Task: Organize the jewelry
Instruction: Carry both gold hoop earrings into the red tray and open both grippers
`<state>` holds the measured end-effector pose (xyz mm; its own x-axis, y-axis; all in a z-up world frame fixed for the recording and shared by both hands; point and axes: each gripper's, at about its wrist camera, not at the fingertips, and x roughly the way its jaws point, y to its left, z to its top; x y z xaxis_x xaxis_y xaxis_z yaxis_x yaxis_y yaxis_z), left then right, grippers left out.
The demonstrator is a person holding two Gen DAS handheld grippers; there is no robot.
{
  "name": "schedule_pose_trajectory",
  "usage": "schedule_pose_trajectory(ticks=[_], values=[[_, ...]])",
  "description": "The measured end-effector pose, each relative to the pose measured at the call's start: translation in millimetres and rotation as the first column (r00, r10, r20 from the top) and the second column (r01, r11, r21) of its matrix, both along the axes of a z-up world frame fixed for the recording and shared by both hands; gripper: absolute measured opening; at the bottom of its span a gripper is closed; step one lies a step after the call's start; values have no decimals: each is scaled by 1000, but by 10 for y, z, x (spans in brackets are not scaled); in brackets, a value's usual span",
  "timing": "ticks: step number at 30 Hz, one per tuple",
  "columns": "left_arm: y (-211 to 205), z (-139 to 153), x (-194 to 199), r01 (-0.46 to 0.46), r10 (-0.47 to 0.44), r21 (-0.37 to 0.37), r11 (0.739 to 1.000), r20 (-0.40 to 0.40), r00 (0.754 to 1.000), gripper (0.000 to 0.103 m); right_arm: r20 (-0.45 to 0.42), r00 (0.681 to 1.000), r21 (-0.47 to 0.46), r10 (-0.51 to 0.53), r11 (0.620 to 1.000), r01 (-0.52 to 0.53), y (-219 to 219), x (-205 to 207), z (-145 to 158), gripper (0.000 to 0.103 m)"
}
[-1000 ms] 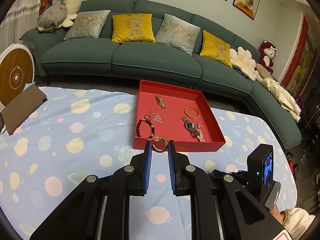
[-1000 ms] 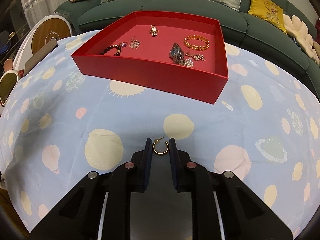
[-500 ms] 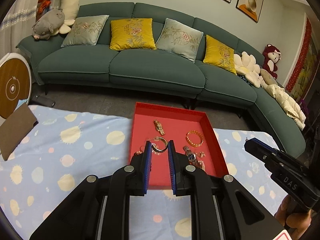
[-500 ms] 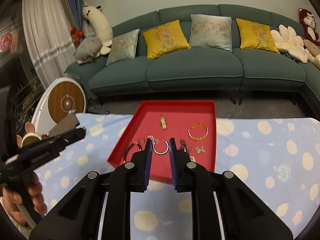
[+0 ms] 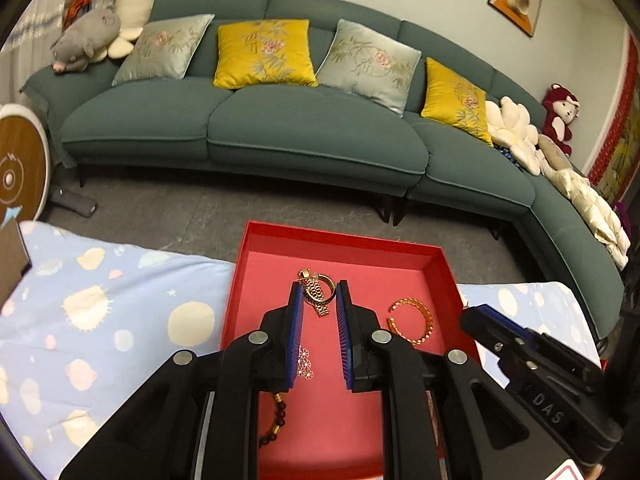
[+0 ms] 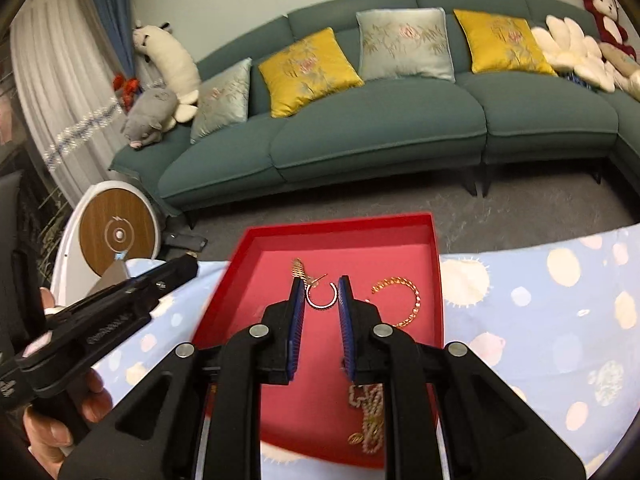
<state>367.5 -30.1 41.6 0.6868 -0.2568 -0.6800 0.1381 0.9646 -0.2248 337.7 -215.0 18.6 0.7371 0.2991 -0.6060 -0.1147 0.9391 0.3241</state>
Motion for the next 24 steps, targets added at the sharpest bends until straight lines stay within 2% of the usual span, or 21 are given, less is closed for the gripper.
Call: schedule_pose_trajectory(ticks=[10,20,22,24], values=[[-47,-429,296,-8,7,-16,1000,-66,998,14,-48,999,7,4,1000,-4,65,401,-424,16],[-45,-505,398,-39,36,-37,999,-79,996,16,-69,998,8,-1,1000,2,122,546,-539,18],[-40,-512,405,-48,45,-38,998,-80,996,16,-73,997,14,-3,1000,4,116,551,-557,20],[-32,-516,406,-53,49,-40,998,-78,996,17,-75,997,22,-9,1000,11,100,552,-563,28]])
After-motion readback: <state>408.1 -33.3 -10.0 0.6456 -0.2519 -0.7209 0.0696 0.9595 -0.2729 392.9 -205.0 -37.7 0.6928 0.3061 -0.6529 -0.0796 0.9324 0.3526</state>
